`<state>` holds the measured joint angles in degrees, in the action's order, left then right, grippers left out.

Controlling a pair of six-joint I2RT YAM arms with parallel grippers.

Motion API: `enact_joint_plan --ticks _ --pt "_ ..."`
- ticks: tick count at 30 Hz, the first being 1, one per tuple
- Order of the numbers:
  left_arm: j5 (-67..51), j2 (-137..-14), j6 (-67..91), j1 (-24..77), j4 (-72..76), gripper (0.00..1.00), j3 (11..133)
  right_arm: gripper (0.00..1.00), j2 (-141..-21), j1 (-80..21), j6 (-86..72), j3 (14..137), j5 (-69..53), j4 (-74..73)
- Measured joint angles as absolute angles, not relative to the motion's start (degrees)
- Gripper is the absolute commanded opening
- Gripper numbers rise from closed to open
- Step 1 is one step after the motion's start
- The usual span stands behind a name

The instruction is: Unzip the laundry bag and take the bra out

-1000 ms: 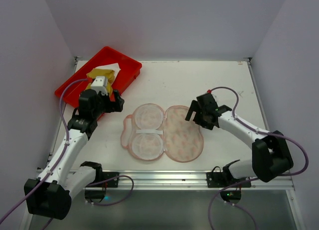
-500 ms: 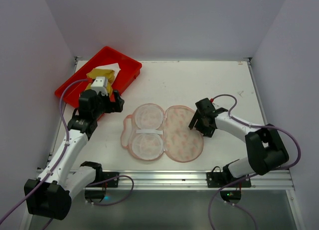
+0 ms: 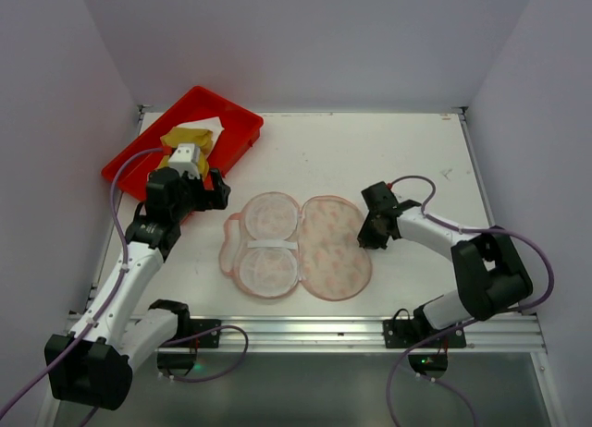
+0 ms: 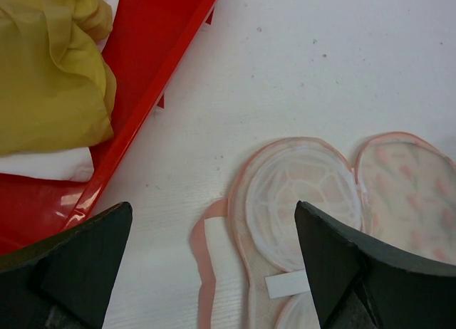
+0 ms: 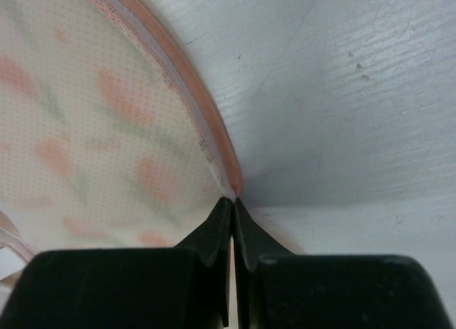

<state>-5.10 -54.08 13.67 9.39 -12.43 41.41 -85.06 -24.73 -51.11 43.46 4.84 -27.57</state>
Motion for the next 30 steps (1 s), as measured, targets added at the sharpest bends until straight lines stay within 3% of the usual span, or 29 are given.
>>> enact_joint_plan --ticks 8,17,23,30 --pt "-5.04 -53.93 12.93 9.39 -12.43 1.00 41.34 0.00 -77.91 -24.71 -46.44 45.15 8.56 -31.48" --pt "-4.73 -53.93 12.91 9.39 -12.40 1.00 41.34 0.00 -64.42 -24.62 -34.87 58.41 17.39 -37.50" --pt "-4.89 -54.15 12.91 9.39 -12.38 1.00 41.34 0.00 -66.78 -24.47 -30.13 63.90 8.78 -37.63" --pt "-5.39 -54.15 12.91 9.39 -12.38 1.00 41.34 0.00 -78.15 -26.15 -30.46 63.37 -3.05 -32.60"
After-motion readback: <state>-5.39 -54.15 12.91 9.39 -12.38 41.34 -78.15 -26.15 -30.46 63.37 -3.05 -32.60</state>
